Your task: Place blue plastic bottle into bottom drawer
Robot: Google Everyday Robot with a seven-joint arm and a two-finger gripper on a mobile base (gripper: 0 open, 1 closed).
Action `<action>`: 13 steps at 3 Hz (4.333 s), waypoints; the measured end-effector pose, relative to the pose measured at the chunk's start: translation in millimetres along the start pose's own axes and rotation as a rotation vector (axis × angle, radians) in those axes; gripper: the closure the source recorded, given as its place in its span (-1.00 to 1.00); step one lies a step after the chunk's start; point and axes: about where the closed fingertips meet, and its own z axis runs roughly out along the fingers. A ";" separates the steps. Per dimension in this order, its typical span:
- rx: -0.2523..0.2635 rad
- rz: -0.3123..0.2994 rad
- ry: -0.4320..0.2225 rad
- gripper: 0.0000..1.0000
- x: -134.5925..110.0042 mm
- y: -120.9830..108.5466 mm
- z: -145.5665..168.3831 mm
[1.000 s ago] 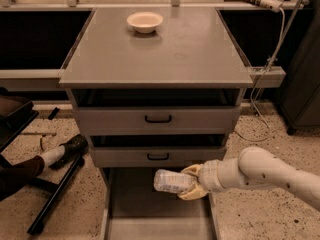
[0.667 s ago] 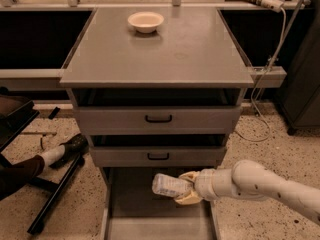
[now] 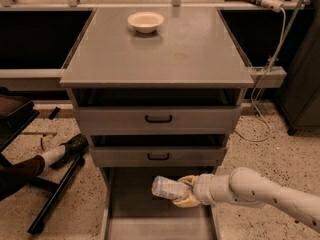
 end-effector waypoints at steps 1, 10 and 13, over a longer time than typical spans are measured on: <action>0.010 0.019 -0.006 1.00 13.9 -1.6 16.4; -0.108 0.370 0.101 1.00 247.5 44.9 247.4; -0.110 0.373 0.103 0.18 246.4 44.9 246.5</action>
Offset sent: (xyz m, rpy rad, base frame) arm 0.0396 0.0092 -0.1718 -0.0417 0.0620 -0.1094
